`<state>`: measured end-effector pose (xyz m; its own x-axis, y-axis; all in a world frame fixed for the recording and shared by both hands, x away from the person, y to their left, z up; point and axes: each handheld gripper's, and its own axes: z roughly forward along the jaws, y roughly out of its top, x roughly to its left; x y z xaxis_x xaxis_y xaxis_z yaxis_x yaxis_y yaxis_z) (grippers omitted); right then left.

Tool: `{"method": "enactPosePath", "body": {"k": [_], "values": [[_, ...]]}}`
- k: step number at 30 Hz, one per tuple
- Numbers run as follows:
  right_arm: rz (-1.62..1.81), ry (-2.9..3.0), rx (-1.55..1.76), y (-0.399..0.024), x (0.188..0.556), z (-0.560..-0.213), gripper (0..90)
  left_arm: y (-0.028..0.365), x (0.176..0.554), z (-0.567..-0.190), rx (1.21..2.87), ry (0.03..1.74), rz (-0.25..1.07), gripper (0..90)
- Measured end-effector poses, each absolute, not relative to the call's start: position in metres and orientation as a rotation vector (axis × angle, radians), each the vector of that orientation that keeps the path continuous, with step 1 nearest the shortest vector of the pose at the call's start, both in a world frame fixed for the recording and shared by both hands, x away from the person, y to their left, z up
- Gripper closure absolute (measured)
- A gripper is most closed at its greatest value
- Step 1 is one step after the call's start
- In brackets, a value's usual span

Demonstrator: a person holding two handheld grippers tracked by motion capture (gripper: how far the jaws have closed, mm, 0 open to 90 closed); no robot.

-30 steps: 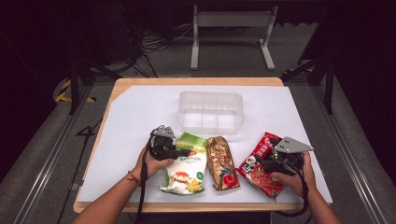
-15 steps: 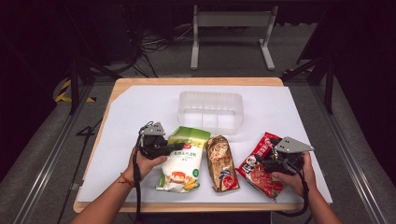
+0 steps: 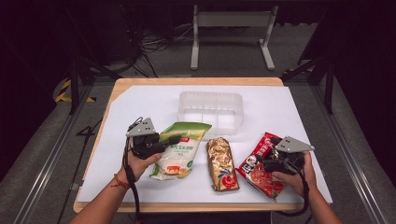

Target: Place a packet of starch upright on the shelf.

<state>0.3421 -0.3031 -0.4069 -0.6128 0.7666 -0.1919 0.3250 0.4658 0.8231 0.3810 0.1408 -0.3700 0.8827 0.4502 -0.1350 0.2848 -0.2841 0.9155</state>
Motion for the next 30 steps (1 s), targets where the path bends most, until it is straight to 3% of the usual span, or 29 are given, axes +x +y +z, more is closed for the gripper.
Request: {"method": "enactPosePath", "body": {"k": [30], "values": [[1.074,2.091,0.939,-0.304,0.349,-0.403,15.2,0.152,0.371,-0.357,1.808,0.563,0.331,88.0]]}}
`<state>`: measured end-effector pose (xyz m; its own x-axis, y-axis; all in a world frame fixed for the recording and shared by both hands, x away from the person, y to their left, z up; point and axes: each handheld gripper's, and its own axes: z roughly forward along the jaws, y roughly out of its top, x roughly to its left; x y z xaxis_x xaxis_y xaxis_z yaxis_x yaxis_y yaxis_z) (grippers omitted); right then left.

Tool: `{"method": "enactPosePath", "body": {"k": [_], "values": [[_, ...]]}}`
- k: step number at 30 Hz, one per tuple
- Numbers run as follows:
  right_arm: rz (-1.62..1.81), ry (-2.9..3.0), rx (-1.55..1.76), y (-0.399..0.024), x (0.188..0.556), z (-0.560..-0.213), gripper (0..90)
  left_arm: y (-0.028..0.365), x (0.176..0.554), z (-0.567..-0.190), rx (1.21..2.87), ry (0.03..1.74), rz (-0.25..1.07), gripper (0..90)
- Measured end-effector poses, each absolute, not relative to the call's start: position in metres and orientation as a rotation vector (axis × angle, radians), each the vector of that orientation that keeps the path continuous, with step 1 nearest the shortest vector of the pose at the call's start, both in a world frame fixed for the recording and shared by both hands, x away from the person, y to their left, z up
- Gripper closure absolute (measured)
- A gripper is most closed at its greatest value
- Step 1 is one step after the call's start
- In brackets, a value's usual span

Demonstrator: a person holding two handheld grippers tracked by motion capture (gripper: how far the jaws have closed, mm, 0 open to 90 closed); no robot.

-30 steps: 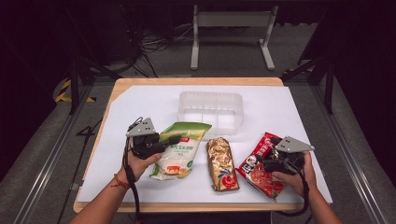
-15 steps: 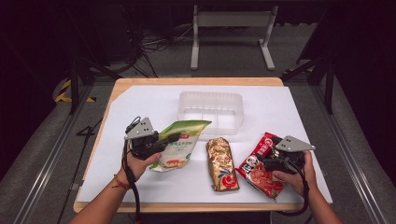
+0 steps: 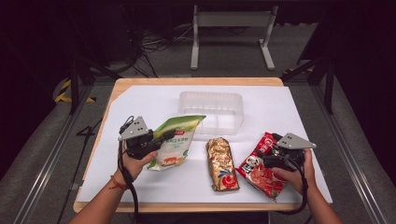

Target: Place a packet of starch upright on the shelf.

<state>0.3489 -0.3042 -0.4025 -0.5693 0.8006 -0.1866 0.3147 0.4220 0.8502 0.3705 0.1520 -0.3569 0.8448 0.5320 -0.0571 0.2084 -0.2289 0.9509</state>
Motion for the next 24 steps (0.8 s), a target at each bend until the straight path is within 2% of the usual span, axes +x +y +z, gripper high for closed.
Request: {"method": "enactPosePath", "body": {"k": [14,24], "values": [[1.080,2.091,0.908,-0.302,0.345,-0.402,14.7,0.147,0.374,-0.342,1.761,0.557,0.366,88.0],[1.060,2.086,0.917,-0.305,0.337,-0.403,14.8,0.143,0.391,-0.335,1.702,0.581,0.378,88.0]]}}
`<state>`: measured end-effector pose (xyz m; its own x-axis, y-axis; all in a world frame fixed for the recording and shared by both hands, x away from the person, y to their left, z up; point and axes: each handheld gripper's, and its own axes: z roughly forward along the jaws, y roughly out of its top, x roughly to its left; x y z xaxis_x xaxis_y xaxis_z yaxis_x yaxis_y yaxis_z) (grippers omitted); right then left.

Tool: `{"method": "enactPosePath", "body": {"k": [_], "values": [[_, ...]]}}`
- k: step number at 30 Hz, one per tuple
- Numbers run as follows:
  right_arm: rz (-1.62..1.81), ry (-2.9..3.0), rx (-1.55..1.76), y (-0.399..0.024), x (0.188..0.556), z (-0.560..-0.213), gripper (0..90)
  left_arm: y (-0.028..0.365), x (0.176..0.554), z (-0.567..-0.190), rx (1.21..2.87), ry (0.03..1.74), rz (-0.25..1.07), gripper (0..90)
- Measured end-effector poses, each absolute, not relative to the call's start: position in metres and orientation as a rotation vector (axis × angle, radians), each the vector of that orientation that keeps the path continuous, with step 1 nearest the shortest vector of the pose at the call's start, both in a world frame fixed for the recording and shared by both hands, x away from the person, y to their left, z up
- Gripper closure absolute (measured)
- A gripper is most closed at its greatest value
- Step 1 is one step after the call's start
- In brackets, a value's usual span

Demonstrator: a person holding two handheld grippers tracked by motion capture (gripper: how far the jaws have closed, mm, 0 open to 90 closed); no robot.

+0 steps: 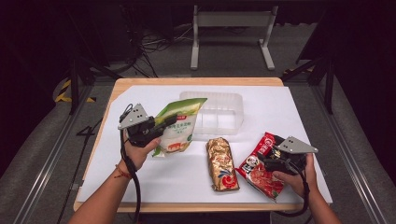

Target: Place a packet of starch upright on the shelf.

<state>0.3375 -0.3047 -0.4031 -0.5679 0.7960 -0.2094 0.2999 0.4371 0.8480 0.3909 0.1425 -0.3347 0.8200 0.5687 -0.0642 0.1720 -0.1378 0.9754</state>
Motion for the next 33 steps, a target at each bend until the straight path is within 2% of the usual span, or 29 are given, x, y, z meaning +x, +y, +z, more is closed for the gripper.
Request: {"method": "enactPosePath", "body": {"k": [12,33], "values": [[1.041,2.085,0.916,-0.306,0.333,-0.404,14.6,0.127,0.420,-0.330,1.598,0.650,0.433,88.0],[0.992,2.094,0.891,-0.305,0.335,-0.406,15.0,0.089,0.480,-0.332,1.546,0.799,0.516,88.0]]}}
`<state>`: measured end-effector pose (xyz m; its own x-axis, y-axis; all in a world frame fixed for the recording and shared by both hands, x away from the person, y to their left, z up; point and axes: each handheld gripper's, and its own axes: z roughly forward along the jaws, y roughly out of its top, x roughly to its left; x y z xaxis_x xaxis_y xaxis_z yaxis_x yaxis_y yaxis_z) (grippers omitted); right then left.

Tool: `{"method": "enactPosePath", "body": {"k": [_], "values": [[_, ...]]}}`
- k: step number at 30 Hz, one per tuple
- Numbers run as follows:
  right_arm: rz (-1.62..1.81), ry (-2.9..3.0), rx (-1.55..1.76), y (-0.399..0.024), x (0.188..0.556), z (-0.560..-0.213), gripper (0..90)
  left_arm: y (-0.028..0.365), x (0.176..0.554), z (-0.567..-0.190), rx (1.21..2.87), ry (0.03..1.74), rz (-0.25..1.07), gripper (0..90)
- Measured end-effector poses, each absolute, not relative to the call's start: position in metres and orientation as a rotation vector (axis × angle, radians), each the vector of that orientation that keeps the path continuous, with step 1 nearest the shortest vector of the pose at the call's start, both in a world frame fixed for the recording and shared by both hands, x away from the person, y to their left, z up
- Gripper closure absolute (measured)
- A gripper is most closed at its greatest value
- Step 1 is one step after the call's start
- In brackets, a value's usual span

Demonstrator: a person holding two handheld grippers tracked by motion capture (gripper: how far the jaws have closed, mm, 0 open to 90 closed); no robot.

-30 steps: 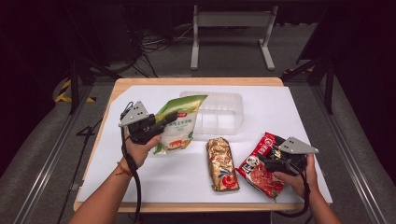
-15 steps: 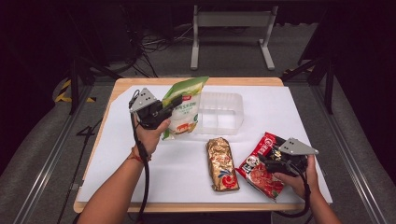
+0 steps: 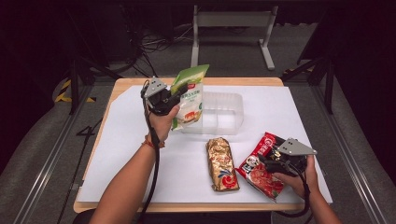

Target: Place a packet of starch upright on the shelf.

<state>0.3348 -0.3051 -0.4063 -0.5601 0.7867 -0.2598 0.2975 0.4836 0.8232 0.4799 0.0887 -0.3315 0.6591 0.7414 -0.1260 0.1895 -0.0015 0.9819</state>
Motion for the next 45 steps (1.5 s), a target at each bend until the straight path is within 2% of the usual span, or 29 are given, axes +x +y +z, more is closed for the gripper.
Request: {"method": "enactPosePath", "body": {"k": [15,28,45], "values": [[0.969,2.101,0.874,-0.304,0.335,-0.408,15.0,0.074,0.510,-0.330,1.527,0.889,0.614,88.1],[0.952,2.106,0.869,-0.304,0.335,-0.410,15.0,0.061,0.528,-0.345,1.511,0.936,0.624,88.1],[0.940,2.115,0.858,-0.302,0.336,-0.412,15.1,0.059,0.517,-0.369,1.570,0.875,0.575,87.4]]}}
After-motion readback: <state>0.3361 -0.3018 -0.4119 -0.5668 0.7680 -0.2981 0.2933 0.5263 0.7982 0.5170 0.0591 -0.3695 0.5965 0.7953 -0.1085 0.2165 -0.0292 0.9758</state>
